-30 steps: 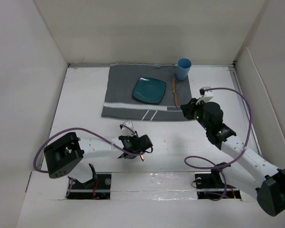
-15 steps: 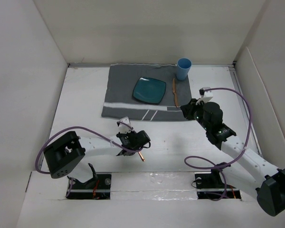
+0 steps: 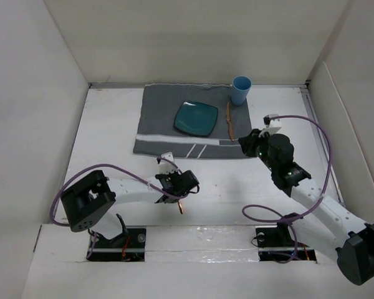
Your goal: Set the dinner table for one person
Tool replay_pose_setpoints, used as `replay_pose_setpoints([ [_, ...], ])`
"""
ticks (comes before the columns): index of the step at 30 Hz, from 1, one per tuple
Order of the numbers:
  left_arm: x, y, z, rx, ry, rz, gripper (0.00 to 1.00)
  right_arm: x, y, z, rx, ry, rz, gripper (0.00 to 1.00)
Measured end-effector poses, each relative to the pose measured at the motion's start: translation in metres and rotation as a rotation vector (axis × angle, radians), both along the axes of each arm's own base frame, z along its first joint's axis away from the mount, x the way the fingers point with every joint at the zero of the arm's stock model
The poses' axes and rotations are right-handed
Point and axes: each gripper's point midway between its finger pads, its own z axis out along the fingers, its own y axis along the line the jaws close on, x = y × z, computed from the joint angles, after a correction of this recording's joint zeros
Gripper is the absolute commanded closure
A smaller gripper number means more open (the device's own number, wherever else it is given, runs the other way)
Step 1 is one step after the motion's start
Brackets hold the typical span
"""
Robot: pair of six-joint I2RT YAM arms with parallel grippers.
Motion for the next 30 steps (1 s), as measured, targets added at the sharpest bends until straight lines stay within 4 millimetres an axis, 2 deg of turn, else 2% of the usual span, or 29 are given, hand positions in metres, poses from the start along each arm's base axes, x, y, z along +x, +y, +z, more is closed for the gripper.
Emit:
replay_pose_setpoints([
  [4,-0.008,0.012,0.005,0.069,0.029,-0.048,1.0,0.001,-0.002,0.001,0.001,-0.002,-0.005,0.75],
  [6,-0.008,0.017,0.015,0.098,0.026,-0.075,1.0,0.001,-0.003,0.001,0.002,-0.003,-0.01,0.74],
  [9,0.001,0.012,0.048,0.097,-0.02,-0.107,1.0,0.001,-0.004,0.003,0.005,-0.007,-0.014,0.74],
  [11,0.015,0.004,0.079,0.071,-0.074,-0.126,1.0,0.001,-0.004,0.003,0.006,-0.009,-0.015,0.74],
  [14,0.049,0.007,0.125,0.001,-0.162,-0.11,1.0,0.001,-0.007,0.005,0.007,-0.012,-0.023,0.74],
  [15,0.062,0.013,0.137,-0.018,-0.183,-0.101,1.0,0.001,-0.007,0.006,0.008,-0.014,-0.025,0.74],
  [16,0.065,0.014,0.14,-0.024,-0.188,-0.1,1.0,0.001,-0.007,0.006,0.008,-0.015,-0.026,0.74],
  [17,0.089,0.03,0.155,-0.041,-0.217,-0.07,1.0,0.001,-0.008,0.006,0.008,-0.015,-0.027,0.74],
  [20,0.133,0.057,0.171,-0.013,-0.238,-0.054,1.0,0.001,-0.009,0.006,0.007,-0.015,-0.034,0.74],
  [22,0.159,0.065,0.177,0.032,-0.237,-0.071,1.0,0.002,-0.011,0.006,0.007,-0.014,-0.042,0.74],
  [25,0.203,0.057,0.183,0.113,-0.244,-0.149,1.0,0.003,-0.012,0.005,0.007,-0.012,-0.049,0.74],
  [27,0.225,0.051,0.176,0.15,-0.23,-0.199,1.0,0.003,-0.013,0.005,0.007,-0.013,-0.053,0.74],
  [30,0.253,0.046,0.153,0.196,-0.195,-0.254,1.0,0.003,-0.013,0.005,0.006,-0.012,-0.053,0.74],
])
